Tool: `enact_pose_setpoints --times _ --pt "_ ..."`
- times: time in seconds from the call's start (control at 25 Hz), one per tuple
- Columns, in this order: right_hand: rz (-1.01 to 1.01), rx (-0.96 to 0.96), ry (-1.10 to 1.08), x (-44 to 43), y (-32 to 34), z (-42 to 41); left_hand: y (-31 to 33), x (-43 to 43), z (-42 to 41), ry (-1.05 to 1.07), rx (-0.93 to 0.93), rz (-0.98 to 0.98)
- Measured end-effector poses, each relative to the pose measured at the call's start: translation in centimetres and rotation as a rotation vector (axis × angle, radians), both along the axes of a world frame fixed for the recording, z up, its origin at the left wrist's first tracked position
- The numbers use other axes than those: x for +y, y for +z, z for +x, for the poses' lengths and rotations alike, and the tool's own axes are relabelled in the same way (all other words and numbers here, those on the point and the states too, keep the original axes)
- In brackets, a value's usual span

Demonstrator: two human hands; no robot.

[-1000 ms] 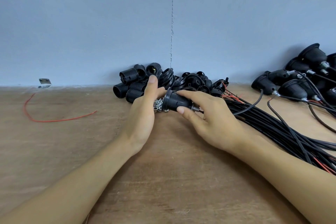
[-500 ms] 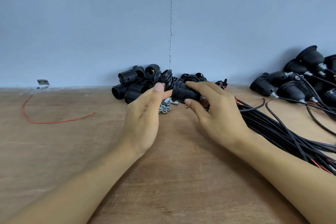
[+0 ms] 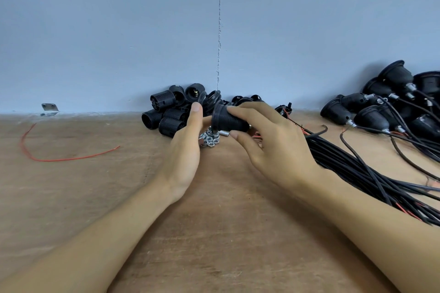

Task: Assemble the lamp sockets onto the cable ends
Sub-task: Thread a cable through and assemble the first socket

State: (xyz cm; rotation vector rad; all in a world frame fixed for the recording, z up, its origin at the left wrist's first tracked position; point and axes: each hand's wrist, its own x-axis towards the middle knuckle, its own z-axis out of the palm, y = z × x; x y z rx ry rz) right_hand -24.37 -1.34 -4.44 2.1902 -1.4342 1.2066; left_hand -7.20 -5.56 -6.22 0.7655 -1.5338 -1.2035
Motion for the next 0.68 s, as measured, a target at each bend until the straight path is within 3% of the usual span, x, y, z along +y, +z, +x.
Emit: enact_pose_setpoints --times 0.2,0.4,0.48,0.68 --pt "-0.24 0.229 -0.099 -0.3 2.3 0.7 -0.1 0.2 -0.5 0.071 0.078 -0.091" --pt "-0.298 0.341 -0.4 -1.7 5.8 -0.2 -0.3 1.4 -0.3 0.193 -0.091 -0.195" --pt "-0.255 0.371 -0.528 -2.6 7.3 -1.7 -0.4 1.7 -0.4 0.187 -0.146 -0.242" --pt "0.077 0.349 -0.763 -4.9 8.7 -6.1 -0.5 1.8 -0.6 0.167 -0.172 -0.267"
